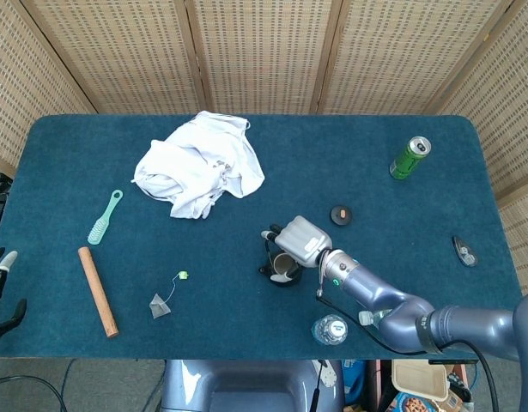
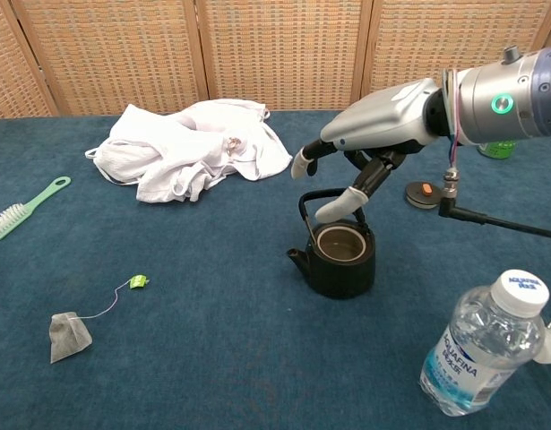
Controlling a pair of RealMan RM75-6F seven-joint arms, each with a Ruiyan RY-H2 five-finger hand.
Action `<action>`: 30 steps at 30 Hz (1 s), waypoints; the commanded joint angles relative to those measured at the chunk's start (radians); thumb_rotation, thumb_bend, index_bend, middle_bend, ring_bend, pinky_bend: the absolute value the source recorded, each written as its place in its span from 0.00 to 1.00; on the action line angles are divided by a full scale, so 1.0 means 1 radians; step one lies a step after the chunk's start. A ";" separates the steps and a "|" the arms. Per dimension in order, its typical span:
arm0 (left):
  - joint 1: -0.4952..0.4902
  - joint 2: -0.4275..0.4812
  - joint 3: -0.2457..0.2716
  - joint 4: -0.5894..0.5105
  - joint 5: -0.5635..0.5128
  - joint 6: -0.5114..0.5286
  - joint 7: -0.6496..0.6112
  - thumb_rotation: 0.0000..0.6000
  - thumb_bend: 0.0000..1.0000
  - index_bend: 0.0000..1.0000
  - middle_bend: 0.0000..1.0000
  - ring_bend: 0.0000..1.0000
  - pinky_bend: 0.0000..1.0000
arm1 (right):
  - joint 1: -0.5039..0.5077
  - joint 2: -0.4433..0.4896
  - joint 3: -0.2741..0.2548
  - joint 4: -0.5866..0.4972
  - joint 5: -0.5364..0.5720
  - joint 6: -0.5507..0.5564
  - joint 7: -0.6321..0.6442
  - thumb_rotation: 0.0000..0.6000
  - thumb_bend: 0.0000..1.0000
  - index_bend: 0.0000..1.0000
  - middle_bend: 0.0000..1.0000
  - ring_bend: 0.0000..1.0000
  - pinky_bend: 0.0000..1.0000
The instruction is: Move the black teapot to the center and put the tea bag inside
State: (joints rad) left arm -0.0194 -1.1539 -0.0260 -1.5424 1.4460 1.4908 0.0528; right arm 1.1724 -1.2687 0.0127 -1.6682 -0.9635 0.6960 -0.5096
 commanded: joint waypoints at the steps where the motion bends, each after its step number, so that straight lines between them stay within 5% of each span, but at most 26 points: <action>1: 0.000 0.001 0.000 -0.003 0.000 0.000 0.002 1.00 0.43 0.00 0.00 0.00 0.00 | -0.010 0.004 0.008 0.001 -0.018 0.011 0.016 0.16 0.19 0.12 0.23 0.60 0.65; 8: 0.000 0.005 -0.001 -0.009 0.001 0.002 0.007 1.00 0.43 0.00 0.00 0.00 0.00 | -0.031 0.016 0.021 -0.003 -0.039 0.033 0.036 0.15 0.18 0.12 0.21 0.35 0.56; 16: -0.006 0.013 -0.006 -0.016 0.005 0.003 0.013 1.00 0.43 0.00 0.00 0.00 0.00 | -0.085 0.057 0.039 -0.017 -0.049 0.110 0.068 0.18 0.18 0.12 0.24 0.32 0.49; 17: -0.007 0.014 -0.007 -0.017 0.006 0.003 0.014 1.00 0.43 0.00 0.00 0.00 0.00 | -0.094 0.063 0.041 -0.021 -0.049 0.120 0.073 0.23 0.18 0.13 0.24 0.31 0.49; 21: -0.012 0.017 -0.010 -0.019 0.005 -0.001 0.016 1.00 0.43 0.00 0.00 0.00 0.00 | -0.139 0.088 0.046 -0.045 -0.047 0.183 0.080 0.76 0.19 0.14 0.29 0.31 0.49; 24: -0.024 0.020 -0.015 -0.025 0.020 -0.003 0.022 1.00 0.43 0.00 0.00 0.00 0.00 | -0.207 0.119 0.050 -0.071 -0.015 0.276 0.097 0.89 0.23 0.16 0.30 0.31 0.49; 30: -0.047 0.028 -0.022 -0.031 0.039 -0.014 0.036 1.00 0.43 0.00 0.00 0.00 0.00 | -0.301 0.152 0.052 -0.103 0.000 0.378 0.122 0.97 0.32 0.20 0.31 0.31 0.49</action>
State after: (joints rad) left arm -0.0634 -1.1272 -0.0465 -1.5725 1.4816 1.4787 0.0858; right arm 0.9013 -1.1328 0.0636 -1.7571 -0.9744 1.0442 -0.4009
